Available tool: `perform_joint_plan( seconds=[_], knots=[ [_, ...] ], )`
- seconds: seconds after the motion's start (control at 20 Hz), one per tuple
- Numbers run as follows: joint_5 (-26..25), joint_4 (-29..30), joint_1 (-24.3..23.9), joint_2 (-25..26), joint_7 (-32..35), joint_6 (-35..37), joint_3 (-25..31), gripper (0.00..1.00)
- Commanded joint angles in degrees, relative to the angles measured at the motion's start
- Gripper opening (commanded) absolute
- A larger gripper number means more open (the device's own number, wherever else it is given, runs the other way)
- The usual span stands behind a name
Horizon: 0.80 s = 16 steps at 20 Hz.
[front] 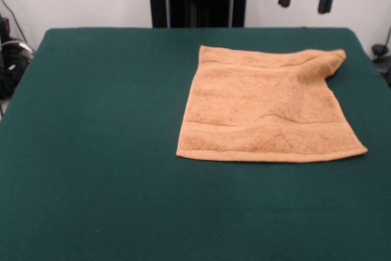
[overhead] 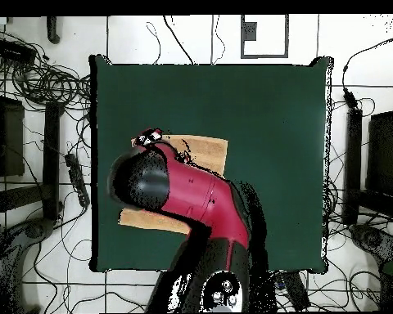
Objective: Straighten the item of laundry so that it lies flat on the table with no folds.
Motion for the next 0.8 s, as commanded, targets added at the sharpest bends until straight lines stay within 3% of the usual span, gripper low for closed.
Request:
perform_joint_plan(
  seconds=[0.05,0.45,0.8],
  knots=[
    [-3.1,-14.1,-2.2,14.3,3.3,9.0,5.6,1.00],
    [-4.0,-21.4,-2.4,20.8,5.6,9.8,5.1,1.00],
    [-3.5,-22.8,0.2,22.4,8.8,10.7,3.0,1.00]
  ],
)
